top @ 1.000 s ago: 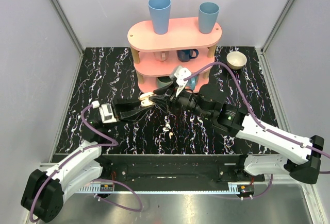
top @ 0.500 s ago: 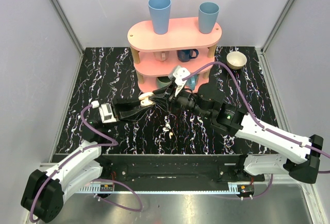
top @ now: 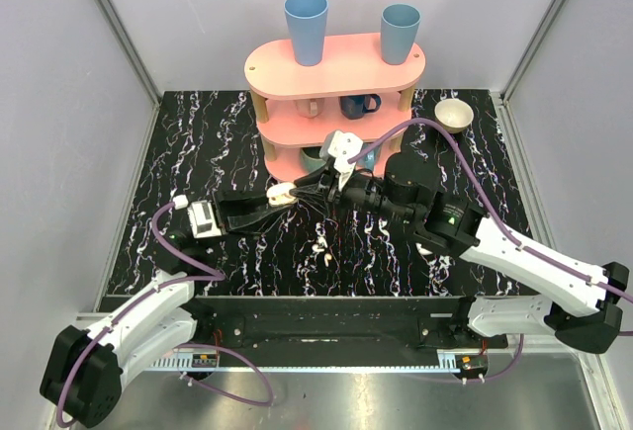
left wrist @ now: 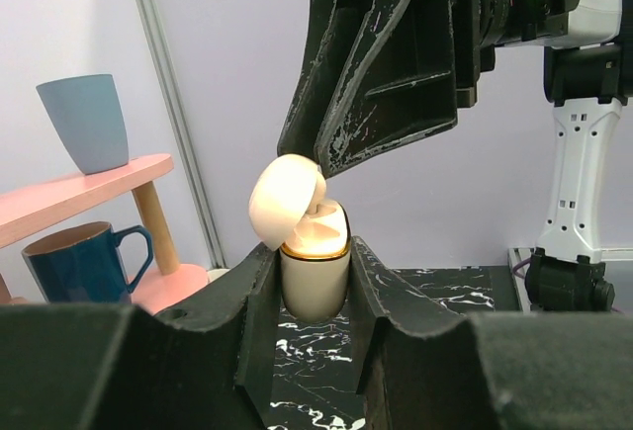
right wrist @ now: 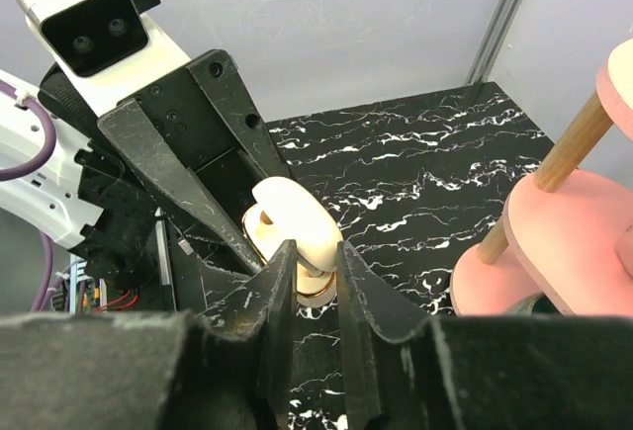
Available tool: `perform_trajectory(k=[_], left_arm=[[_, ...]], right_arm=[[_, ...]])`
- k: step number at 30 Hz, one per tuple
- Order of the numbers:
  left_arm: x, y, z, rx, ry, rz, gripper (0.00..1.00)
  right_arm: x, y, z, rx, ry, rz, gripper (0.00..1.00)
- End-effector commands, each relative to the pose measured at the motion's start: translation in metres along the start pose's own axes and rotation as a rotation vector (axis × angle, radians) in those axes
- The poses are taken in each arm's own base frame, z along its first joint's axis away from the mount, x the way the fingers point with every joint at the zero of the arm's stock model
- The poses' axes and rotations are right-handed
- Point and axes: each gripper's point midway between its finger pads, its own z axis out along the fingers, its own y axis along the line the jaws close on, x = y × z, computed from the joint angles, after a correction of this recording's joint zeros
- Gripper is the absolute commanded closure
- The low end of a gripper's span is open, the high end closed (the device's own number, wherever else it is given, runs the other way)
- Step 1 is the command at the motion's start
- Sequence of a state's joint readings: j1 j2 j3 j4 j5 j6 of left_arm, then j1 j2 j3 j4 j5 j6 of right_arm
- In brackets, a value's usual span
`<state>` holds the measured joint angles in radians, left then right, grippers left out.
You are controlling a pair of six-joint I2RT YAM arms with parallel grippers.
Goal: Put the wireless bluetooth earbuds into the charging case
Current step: Adjust the right earbud in the right side groove of the charging case.
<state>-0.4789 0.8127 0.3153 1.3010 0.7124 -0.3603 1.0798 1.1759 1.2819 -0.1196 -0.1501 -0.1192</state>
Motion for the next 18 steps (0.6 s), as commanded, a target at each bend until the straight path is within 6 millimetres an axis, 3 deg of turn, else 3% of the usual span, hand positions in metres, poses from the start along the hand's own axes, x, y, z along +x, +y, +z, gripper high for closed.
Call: perform_trajectory(k=[1,8,10,14,18], left_arm=[[-0.031,-0.006,0.011,0.054,-0.075,0.058,1.00],[-0.028,-0.011,0.012,0.088,-0.060,0.050,1.00],[-0.027,-0.012,0.011,0.088,-0.057,0.056,1.00],[-0.021,-0.008,0.010,0.068,-0.030,0.056,1.00],[-0.022,-0.007,0.009,0.061,-0.033,0.061,1.00]], right_arm=[[0.002,0.018,-0.004,-0.100,0.045,-0.035,0.93],[0.004,0.015,-0.004,-0.089,0.064,-0.036,0.90],[0.002,0.014,-0.007,-0.077,0.068,-0.033,0.85],[-0.022,0.004,-0.022,-0.004,-0.021,-0.034,0.74],[-0.043,-0.004,-0.031,0.056,-0.121,-0.011,0.71]])
